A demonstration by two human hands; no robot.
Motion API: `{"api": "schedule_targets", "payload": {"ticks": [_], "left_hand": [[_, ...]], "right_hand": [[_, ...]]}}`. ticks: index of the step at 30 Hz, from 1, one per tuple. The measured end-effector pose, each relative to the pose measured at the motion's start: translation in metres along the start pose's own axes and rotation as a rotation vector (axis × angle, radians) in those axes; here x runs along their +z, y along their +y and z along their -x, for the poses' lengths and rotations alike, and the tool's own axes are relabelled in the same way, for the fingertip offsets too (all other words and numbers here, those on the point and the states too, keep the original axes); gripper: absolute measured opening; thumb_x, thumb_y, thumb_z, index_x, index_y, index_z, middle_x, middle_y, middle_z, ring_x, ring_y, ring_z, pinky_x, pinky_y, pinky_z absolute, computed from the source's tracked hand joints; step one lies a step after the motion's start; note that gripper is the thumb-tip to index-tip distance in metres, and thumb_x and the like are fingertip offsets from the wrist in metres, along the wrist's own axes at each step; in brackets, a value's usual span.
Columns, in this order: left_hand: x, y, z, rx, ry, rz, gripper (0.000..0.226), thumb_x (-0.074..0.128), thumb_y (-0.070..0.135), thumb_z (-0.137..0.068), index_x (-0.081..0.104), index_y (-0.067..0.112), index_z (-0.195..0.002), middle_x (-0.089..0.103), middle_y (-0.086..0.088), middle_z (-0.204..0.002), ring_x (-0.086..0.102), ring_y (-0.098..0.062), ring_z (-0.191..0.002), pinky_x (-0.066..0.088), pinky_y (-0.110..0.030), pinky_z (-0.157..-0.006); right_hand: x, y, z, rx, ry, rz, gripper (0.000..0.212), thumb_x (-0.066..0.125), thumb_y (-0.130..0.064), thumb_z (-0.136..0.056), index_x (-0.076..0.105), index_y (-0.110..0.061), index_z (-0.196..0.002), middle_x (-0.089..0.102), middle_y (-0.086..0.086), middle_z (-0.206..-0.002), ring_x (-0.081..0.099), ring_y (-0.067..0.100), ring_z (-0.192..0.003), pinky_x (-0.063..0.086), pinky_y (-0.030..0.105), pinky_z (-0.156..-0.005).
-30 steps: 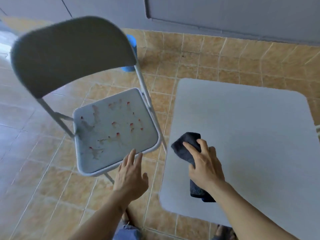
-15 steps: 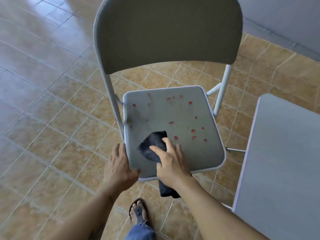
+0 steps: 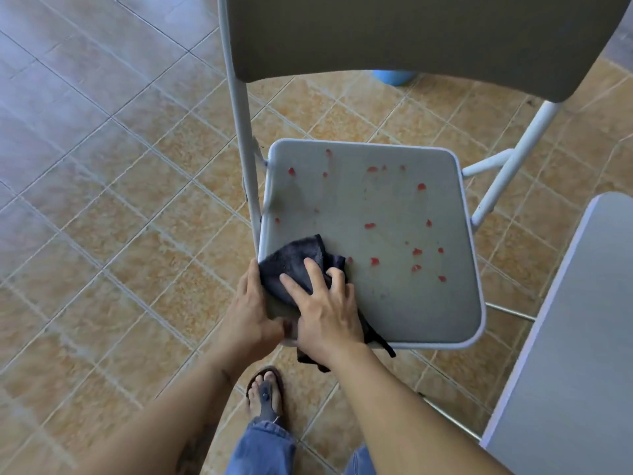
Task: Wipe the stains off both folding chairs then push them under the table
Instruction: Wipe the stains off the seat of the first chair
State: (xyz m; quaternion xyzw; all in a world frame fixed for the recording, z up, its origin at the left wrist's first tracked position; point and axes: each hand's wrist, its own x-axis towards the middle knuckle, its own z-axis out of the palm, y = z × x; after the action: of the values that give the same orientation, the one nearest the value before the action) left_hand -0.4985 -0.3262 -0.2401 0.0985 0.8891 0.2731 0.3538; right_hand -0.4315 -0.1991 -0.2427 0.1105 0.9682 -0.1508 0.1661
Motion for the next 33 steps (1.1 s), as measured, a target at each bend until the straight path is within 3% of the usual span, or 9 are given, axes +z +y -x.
{"api": "schedule_targets", "payload": {"ticks": [3,6,11,16,19,23,26,30,33], "left_hand": [[0.007,0.003,0.003,-0.046,-0.008,-0.008,0.114,0.07,0.016,-0.076,-0.01,0.017,-0.156,0.004,-0.001,-0.165,0.017,-0.022,-0.149,0.027,-0.027,-0.112],[0.011,0.009,0.003,-0.074,-0.032,-0.052,0.109,0.065,0.013,-0.081,-0.017,0.012,-0.154,-0.008,-0.002,-0.165,0.012,-0.024,-0.151,0.021,-0.027,-0.114],[0.012,0.018,-0.001,-0.134,-0.074,-0.109,0.112,0.06,0.013,-0.076,-0.022,0.009,-0.152,-0.014,-0.003,-0.164,0.022,-0.033,-0.147,0.037,-0.039,-0.112],[0.014,0.028,-0.002,-0.168,-0.051,-0.126,0.111,0.06,0.01,-0.075,-0.019,0.008,-0.153,-0.01,-0.004,-0.165,0.022,-0.033,-0.147,0.036,-0.038,-0.112],[0.012,0.023,0.0,-0.15,-0.036,-0.124,0.11,0.061,0.012,-0.075,-0.016,0.009,-0.154,-0.002,-0.004,-0.165,0.027,-0.032,-0.145,0.039,-0.035,-0.108],[0.015,0.014,0.004,-0.103,-0.01,-0.131,0.107,0.061,0.016,-0.079,-0.014,0.012,-0.155,-0.003,0.0,-0.166,0.024,-0.026,-0.147,0.035,-0.03,-0.108],[0.018,0.008,0.005,-0.085,-0.009,-0.107,0.106,0.061,0.017,-0.083,-0.015,0.015,-0.155,-0.006,0.004,-0.165,0.021,-0.024,-0.147,0.032,-0.029,-0.109],[0.016,0.003,0.001,-0.056,0.005,-0.033,0.105,0.063,0.019,-0.08,-0.008,0.016,-0.156,0.003,0.003,-0.165,0.018,-0.022,-0.148,0.028,-0.03,-0.113],[0.019,0.008,-0.005,-0.001,0.18,-0.014,0.089,0.054,0.018,-0.084,0.004,0.017,-0.157,0.014,0.002,-0.163,0.023,-0.021,-0.146,0.028,-0.032,-0.112]], "right_hand": [[-0.002,0.032,0.003,-0.006,0.036,0.027,0.076,0.069,-0.024,-0.067,0.046,-0.039,-0.139,0.033,0.004,-0.15,0.041,0.034,-0.108,0.043,0.045,-0.083],[-0.011,0.087,0.022,0.114,0.095,0.058,0.072,0.056,-0.019,-0.068,0.051,-0.038,-0.138,0.04,0.005,-0.147,0.044,0.037,-0.105,0.044,0.046,-0.084],[-0.027,0.175,0.065,0.348,0.123,0.092,0.07,0.054,-0.011,-0.076,0.048,-0.033,-0.142,0.037,0.008,-0.148,0.038,0.039,-0.111,0.043,0.051,-0.086],[-0.029,0.152,0.061,0.451,0.198,-0.046,0.065,0.052,-0.012,-0.073,0.055,-0.027,-0.136,0.042,0.009,-0.14,0.041,0.038,-0.099,0.04,0.048,-0.083],[-0.02,0.107,0.06,0.246,0.153,-0.039,0.069,0.045,-0.02,-0.067,0.055,-0.03,-0.134,0.042,0.011,-0.139,0.044,0.04,-0.1,0.043,0.049,-0.084],[-0.013,0.044,0.041,-0.159,-0.065,0.021,0.076,0.055,-0.019,-0.078,0.03,-0.035,-0.147,0.015,0.005,-0.155,0.029,0.037,-0.123,0.033,0.049,-0.097],[-0.02,0.057,0.018,-0.285,-0.081,0.159,0.085,0.061,-0.017,-0.08,0.019,-0.037,-0.151,0.007,0.005,-0.157,0.022,0.037,-0.129,0.027,0.048,-0.101],[-0.029,0.127,0.014,0.055,0.023,0.157,0.086,0.062,-0.023,-0.075,0.024,-0.042,-0.15,0.013,0.002,-0.158,0.028,0.035,-0.127,0.032,0.046,-0.1],[-0.034,0.159,0.02,0.316,0.123,0.097,0.082,0.059,-0.018,-0.073,0.032,-0.039,-0.148,0.022,0.002,-0.153,0.031,0.036,-0.119,0.036,0.048,-0.099]]}}
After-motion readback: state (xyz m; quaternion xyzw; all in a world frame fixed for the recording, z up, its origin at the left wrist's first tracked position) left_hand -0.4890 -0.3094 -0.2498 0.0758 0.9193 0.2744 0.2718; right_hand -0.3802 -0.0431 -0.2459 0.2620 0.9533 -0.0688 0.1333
